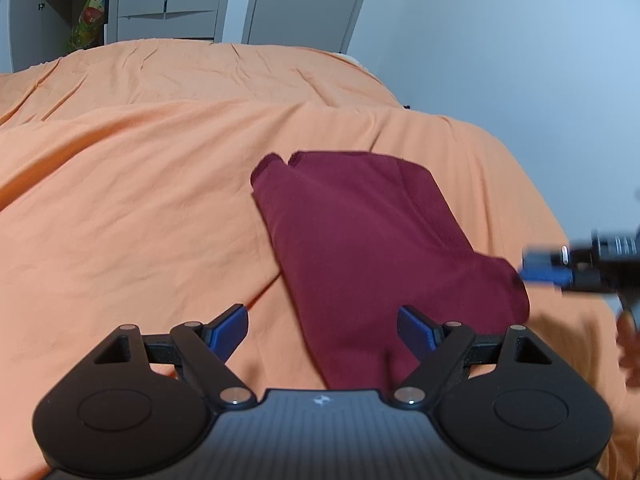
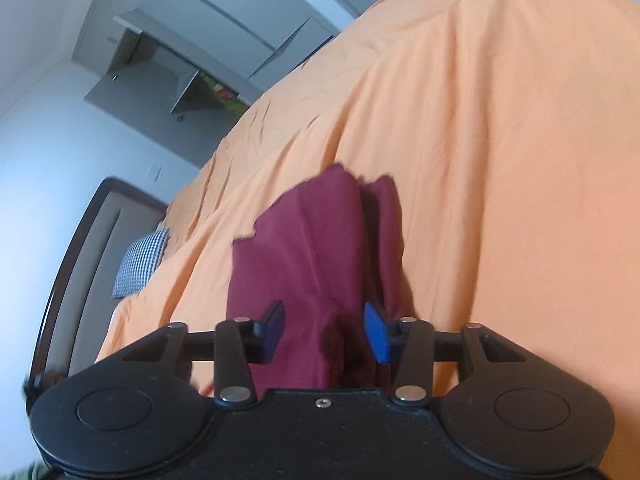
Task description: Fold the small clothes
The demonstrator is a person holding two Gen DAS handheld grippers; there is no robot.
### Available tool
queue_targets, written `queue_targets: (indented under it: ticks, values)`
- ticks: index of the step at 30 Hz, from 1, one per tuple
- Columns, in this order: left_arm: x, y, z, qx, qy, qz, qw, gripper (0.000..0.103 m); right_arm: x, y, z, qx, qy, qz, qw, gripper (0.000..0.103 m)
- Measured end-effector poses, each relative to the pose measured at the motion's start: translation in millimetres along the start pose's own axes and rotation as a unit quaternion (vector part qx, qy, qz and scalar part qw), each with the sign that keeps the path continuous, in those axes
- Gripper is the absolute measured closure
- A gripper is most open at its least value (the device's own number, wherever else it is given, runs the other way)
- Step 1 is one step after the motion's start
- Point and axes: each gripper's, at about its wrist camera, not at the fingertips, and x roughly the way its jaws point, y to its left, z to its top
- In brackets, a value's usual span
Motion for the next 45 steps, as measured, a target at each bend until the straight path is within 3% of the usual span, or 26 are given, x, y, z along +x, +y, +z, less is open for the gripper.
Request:
queue_targets:
  ticks: [2,4,5,8,12,18,20,21,23,24,29,33,35,36,37,41,43,45]
  values:
    - [2.7,1.3,6.4,-0.010,-0.003,0.003,0.9999,0.018,4.9,-1.1,-9.7,0.001,0.022,0.004,1.000,0.075]
    - [2.4,1.8,12.1,-0.013,-0.006,0.005,0.9999,0.018,16.0,-3.4,-19.1,0.004,0.047,0.001,0.999,0.081]
    - [3.0,1.5,15.7,-0.010,-0.006,0.007,0.9999,0.018,19.7,-3.7,-22.7,0.004,0.055,0.003,0.998,0.093]
    - [1.8,-0.9,17.9,-0.002,-0.006,0.009,0.9999,0.018,19.1,-5.6,-30.4,0.021,0.055,0.030,0.998,0.098]
    - [5.5,-0.9,12.2,-0.005,0.003,0.010,0.9999,0.017,-10.2,-16.8,-26.7,0.063,0.016,0.067,0.996,0.098]
    - [15.3,-8.1,2.3,0.001,0.023,0.010,0.9997,0.017,5.9,-47.0,-45.3,0.083,0.074,-0.004,0.994,0.095]
    - [12.4,-8.6,1.5,0.008,0.021,0.008,0.9997,0.017,4.1,-43.6,-39.8,0.088,0.072,0.010,0.994,0.083]
    - [11.6,-7.7,0.7,0.010,0.022,0.007,0.9997,0.017,-1.1,-37.5,-33.9,0.080,0.063,0.011,0.995,0.068]
    - [12.3,-4.5,-0.9,0.008,0.026,0.010,0.9996,0.016,-14.0,-25.0,-18.9,0.061,0.028,0.015,0.998,0.052]
    - [12.9,-3.2,-1.8,0.006,0.028,0.011,0.9995,0.017,-17.0,-21.2,-9.0,0.059,0.010,0.020,0.998,0.049]
    - [8.6,-3.5,-4.1,-0.004,0.025,0.013,0.9996,0.016,20.3,-9.9,47.5,0.027,-0.025,-0.010,0.999,0.048]
    - [4.1,-4.3,-6.8,-0.006,0.029,0.010,0.9995,0.016,67.6,-21.9,71.0,0.053,0.001,-0.027,0.998,0.049]
    - [3.3,-3.0,-5.9,-0.007,0.027,0.009,0.9996,0.016,85.2,-23.6,72.0,0.061,0.014,-0.012,0.998,0.063]
    - [3.4,-2.2,-5.3,-0.008,0.027,0.010,0.9996,0.016,89.7,-21.4,71.3,0.063,0.017,-0.003,0.998,0.085]
    - [3.9,-0.6,-4.6,-0.010,0.027,0.011,0.9995,0.016,93.1,-20.2,73.7,0.064,0.020,0.004,0.998,0.098]
    - [4.4,7.2,-2.3,-0.025,0.028,0.013,0.9992,0.016,93.9,-15.4,86.5,0.046,-0.004,-0.022,0.999,0.098]
    - [7.9,10.6,-0.8,-0.031,0.035,0.015,0.9988,0.016,98.5,-12.1,86.8,0.031,-0.005,-0.059,0.998,0.095]
    - [10.5,12.7,2.3,-0.040,0.036,0.017,0.9984,0.016,107.4,-8.7,81.9,0.006,0.015,-0.098,0.995,0.069]
